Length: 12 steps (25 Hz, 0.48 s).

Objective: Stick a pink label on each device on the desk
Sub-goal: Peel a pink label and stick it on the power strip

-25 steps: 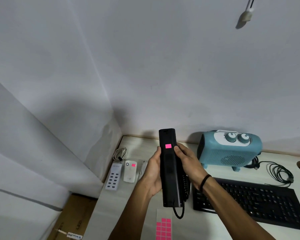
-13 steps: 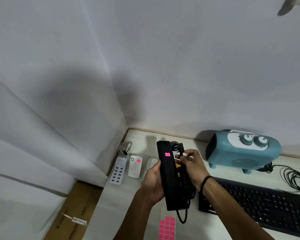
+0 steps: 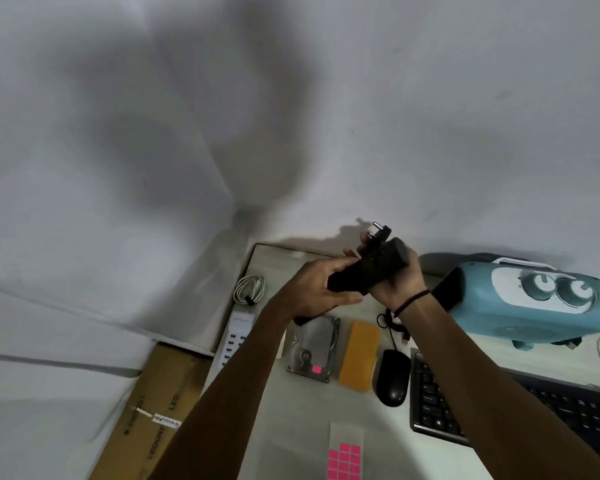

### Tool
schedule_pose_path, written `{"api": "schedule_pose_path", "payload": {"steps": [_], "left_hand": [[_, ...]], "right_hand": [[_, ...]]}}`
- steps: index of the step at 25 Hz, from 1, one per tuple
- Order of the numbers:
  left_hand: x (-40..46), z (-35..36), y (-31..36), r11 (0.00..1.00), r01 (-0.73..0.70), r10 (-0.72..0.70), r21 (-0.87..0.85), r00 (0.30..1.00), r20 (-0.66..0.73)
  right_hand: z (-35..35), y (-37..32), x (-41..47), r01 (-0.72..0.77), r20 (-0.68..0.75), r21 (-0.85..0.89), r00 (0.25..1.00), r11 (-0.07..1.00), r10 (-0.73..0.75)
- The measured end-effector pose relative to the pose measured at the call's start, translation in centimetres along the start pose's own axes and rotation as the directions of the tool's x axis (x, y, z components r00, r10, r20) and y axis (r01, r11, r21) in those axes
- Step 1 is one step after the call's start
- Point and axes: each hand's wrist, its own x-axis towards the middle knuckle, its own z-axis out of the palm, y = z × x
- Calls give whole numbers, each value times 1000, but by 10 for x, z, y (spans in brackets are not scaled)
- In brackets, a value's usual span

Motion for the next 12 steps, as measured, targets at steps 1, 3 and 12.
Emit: {"api": "schedule_pose_path", "payload": {"steps": [1, 3, 12], "left_hand": [[12, -6, -8, 997, -15, 16, 71, 1000, -4], [32, -15, -30, 985, -40, 37, 171, 999, 18], [71, 5, -113, 746, -57, -79, 663, 982, 174]], "right_hand": [[-2, -3, 10, -9, 9, -11, 1000, 1000, 9], [-15, -9, 32, -55, 8, -182, 998, 982, 57], [-69, -13, 114, -37, -186, -653, 976, 757, -112]]}}
